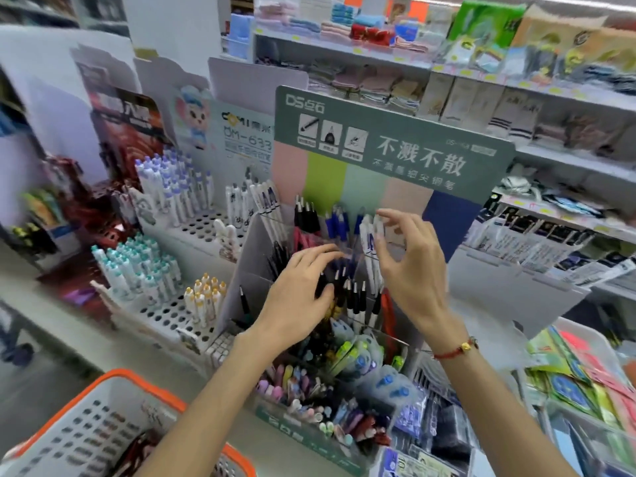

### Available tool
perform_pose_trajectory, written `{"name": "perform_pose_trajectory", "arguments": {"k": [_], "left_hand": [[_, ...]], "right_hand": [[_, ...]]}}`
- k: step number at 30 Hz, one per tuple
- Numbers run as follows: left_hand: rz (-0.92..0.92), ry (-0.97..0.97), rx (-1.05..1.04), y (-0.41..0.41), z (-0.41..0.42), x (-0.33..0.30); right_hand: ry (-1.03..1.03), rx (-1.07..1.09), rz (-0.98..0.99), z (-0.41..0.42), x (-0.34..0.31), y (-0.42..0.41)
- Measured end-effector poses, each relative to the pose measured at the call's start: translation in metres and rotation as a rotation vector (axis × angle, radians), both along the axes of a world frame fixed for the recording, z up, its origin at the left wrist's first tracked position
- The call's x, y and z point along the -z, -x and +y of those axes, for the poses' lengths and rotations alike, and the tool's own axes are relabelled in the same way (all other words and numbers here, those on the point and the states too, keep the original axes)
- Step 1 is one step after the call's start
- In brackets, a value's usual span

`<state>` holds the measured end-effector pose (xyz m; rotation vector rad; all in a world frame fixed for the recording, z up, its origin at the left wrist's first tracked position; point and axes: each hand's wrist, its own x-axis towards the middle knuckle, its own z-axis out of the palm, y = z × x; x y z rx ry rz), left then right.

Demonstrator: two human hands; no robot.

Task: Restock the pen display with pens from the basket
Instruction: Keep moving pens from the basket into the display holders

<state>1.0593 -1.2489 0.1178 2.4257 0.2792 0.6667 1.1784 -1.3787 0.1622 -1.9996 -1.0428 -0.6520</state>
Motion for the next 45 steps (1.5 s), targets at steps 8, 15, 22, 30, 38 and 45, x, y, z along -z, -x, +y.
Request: {"name": "perform_pose_trajectory", "arguments": {"k": [8, 15, 22, 30, 38, 45], "left_hand": [[-0.001, 0.513, -0.33, 0.101, 0.016, 0.048], [0.208, 0.7, -0.604, 0.246, 0.016, 0.127], [0.303, 0.882, -0.821, 0.362, 0.006, 0.194], [0.654, 0.941, -0.922, 0.421, -0.007, 0.294], [0.773, 0.771, -1.034, 0.43, -0.019, 0.372], [0.833, 0.746, -0.907, 0.457, -0.009, 0.388]], "right_hand": [[0.221, -0.484, 0.363, 0.042, 0.047, 0.078], [0.828, -0.794, 0.411, 0.08, 0.115, 0.167], [1.235, -0.938, 0.435, 0.106, 0.203, 0.253], [1.468, -0.853, 0.331, 0.123, 0.307, 0.3], [1.467, -1.017, 0.153, 0.138, 0.376, 0.345], [1.544, -0.991, -0.119, 0.125, 0.415, 0.415]]}}
